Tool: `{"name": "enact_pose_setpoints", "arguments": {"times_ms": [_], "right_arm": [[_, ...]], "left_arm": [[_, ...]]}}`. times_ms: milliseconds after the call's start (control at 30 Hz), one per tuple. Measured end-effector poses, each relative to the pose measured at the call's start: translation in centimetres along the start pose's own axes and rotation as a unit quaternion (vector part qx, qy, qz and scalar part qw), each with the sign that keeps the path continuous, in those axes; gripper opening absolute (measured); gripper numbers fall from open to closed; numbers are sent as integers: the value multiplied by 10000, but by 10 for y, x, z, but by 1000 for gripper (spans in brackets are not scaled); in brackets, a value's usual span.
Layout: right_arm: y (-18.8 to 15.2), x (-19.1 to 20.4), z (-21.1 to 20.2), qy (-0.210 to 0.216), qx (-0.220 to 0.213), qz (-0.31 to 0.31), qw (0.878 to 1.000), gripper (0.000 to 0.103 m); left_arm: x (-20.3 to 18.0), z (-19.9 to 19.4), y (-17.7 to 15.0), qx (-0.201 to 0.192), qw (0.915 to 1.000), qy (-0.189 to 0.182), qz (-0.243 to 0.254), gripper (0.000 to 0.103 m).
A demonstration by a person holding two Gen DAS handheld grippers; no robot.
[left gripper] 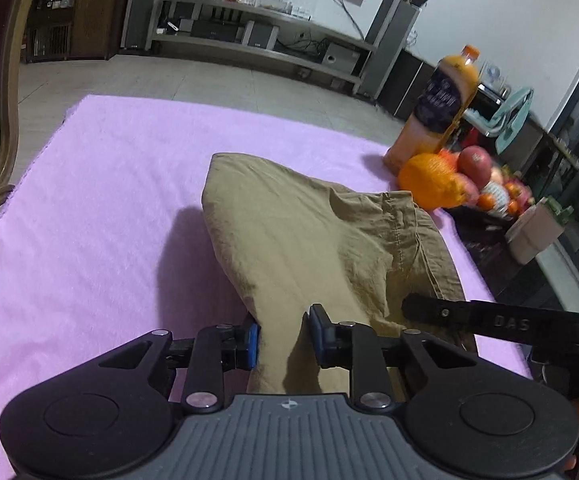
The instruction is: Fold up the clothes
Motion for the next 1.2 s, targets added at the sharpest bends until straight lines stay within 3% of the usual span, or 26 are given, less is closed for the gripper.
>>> {"name": "enact_pose_setpoints", "arguments": {"times_ms": [200,400,567,733,833,967,1000,1033,1133,1200], "right_arm": [[15,-39,-87,282,-644,425,9966,10],[20,-102,-134,-258,-1141,938,9887,10],[41,-142,-134,-960,-1289,683,9846,10],[61,-169,-119,-1583,-1315,248,9783,9],[72,-191,-110,-1710,-1376,171,9755,9],[76,-224,-88,-1994,-1363,-2,9704,10],[74,-234,-78,-2198,-1280,-25,9671,12],[72,-245,-69,-2442,-1161,4,9627,21],[65,-270,-57,-2877,-743,157,9547,32],[63,-274,-67,-2710,-741,473,9586,39]], "left_arm": [[-70,-28,10,-219,9984,-399,322,23],[-153,-3,-8,-12,9955,-579,750,24],[-194,57,-29,596,9943,-623,633,24],[-234,101,-28,558,9927,-647,856,24],[-243,124,-31,621,9923,-618,873,25],[-242,153,-42,787,9919,-474,874,37],[-241,160,-44,829,9917,-438,874,46],[-241,168,-47,870,9915,-402,874,51],[-240,188,-55,990,9907,-312,881,48],[-237,170,-50,948,9896,-462,979,45]]}}
Point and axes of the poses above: each gripper's, at about its wrist camera, not at the fingertips, and z roughly the way its jaws point, x to its left, y to its top, the point moved 4 cm from there along z, roughly the way its jaws point, and after that the axes turned 10 degrees about -x, right-handed, at the moved point
